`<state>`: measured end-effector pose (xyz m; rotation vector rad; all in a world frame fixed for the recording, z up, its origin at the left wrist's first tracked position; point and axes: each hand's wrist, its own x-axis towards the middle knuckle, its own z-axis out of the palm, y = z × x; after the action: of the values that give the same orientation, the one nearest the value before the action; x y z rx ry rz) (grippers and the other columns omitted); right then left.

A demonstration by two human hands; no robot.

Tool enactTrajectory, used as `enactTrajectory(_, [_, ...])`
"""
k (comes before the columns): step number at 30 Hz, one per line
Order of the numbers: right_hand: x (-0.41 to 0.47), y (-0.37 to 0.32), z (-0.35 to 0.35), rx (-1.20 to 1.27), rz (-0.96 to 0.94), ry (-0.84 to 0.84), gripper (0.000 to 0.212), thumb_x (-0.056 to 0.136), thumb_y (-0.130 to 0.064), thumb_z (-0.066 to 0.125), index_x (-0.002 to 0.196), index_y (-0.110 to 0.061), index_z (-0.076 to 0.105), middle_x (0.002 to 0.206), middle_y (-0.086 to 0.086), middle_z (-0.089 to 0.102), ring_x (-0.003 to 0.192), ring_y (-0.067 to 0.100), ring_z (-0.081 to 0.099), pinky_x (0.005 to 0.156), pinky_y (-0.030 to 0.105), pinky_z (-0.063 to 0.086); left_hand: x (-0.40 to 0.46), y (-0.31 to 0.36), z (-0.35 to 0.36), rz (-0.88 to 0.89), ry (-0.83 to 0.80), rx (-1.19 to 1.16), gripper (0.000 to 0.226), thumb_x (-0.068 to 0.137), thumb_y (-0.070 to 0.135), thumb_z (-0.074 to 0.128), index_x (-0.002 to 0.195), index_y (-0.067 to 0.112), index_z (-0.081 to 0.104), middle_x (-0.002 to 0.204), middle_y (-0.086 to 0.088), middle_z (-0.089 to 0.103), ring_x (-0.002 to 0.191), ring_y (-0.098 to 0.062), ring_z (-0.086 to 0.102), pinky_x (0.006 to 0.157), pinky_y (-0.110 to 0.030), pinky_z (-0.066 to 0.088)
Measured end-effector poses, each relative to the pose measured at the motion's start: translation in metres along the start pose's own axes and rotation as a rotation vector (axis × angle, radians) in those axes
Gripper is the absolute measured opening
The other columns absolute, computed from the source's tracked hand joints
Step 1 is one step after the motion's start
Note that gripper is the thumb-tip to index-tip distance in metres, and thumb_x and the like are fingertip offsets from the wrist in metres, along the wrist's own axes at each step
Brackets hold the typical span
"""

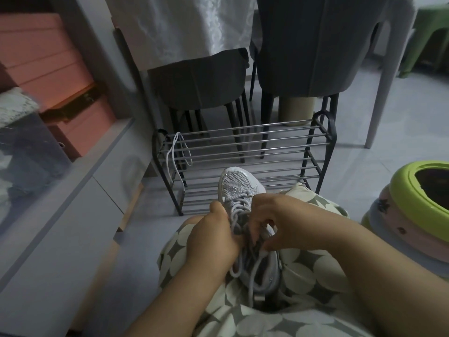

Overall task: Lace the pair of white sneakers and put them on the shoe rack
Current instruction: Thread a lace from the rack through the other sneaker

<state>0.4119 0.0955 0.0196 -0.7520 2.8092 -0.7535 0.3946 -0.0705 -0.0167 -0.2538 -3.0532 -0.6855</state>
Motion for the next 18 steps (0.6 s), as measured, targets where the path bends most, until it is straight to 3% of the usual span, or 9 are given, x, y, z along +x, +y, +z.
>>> enactTrajectory(2, [-0.002, -0.001, 0.000, -0.008, -0.012, -0.022, 0.022, 0.065, -0.023, 0.083, 0.083, -0.030, 0.073, 0.089, -0.016, 0.043, 0.082, 0.002, 0.047, 0.070, 0.013, 0.039, 0.000, 0.000, -0.008, -0.047, -0.090, -0.042, 0.056, 0.071, 0.045, 0.075, 0.105, 0.014, 0.043, 0.089, 0.002, 0.062, 0.085, -0.023, 0.063, 0.058, -0.028, 0.035])
enactTrajectory(4, [-0.002, -0.002, 0.002, -0.031, -0.014, -0.024, 0.022, 0.066, -0.026, 0.083, 0.085, -0.031, 0.075, 0.091, -0.015, 0.038, 0.088, 0.001, 0.041, 0.076, 0.016, 0.039, -0.001, -0.003, -0.015, -0.100, -0.224, -0.161, 0.062, 0.065, 0.043, 0.082, 0.105, 0.017, 0.044, 0.080, 0.006, 0.060, 0.069, -0.016, 0.062, 0.051, -0.025, 0.040])
enactTrajectory(8, [0.000, -0.007, 0.010, -0.084, -0.027, -0.081, 0.025, 0.066, -0.036, 0.081, 0.091, -0.034, 0.075, 0.095, -0.012, 0.030, 0.099, 0.006, 0.031, 0.083, 0.017, 0.034, -0.006, -0.018, -0.021, -0.167, -0.420, -0.391, 0.053, 0.064, 0.019, 0.088, 0.090, 0.020, 0.041, 0.073, -0.010, 0.065, 0.048, -0.024, 0.065, 0.047, -0.034, 0.055])
enactTrajectory(12, [0.003, -0.010, 0.015, -0.105, 0.009, -0.079, 0.031, 0.064, -0.041, 0.082, 0.093, -0.032, 0.073, 0.099, -0.009, 0.033, 0.100, 0.008, 0.031, 0.084, 0.019, 0.031, -0.008, -0.026, -0.019, -0.096, -0.450, -0.448, 0.038, 0.058, 0.013, 0.089, 0.071, 0.014, 0.053, 0.052, -0.005, 0.062, 0.047, -0.023, 0.061, 0.055, -0.049, 0.056])
enactTrajectory(16, [0.001, -0.014, 0.013, -0.196, 0.010, -0.117, 0.027, 0.069, -0.042, 0.077, 0.094, -0.032, 0.074, 0.100, -0.010, 0.031, 0.101, 0.008, 0.026, 0.083, 0.020, 0.023, -0.011, -0.024, -0.015, -0.136, -0.382, -0.592, 0.033, 0.067, -0.003, 0.080, 0.069, 0.012, 0.051, 0.047, -0.003, 0.060, 0.046, -0.021, 0.060, 0.044, -0.028, 0.047])
enactTrajectory(18, [-0.001, -0.017, 0.012, -0.226, 0.019, -0.140, 0.024, 0.071, -0.041, 0.075, 0.094, -0.031, 0.073, 0.099, -0.011, 0.028, 0.101, 0.007, 0.024, 0.085, 0.021, 0.024, -0.015, -0.021, -0.014, -0.138, -0.328, -0.596, 0.031, 0.067, -0.008, 0.076, 0.068, 0.011, 0.051, 0.044, 0.001, 0.058, 0.043, -0.018, 0.059, 0.043, -0.026, 0.048])
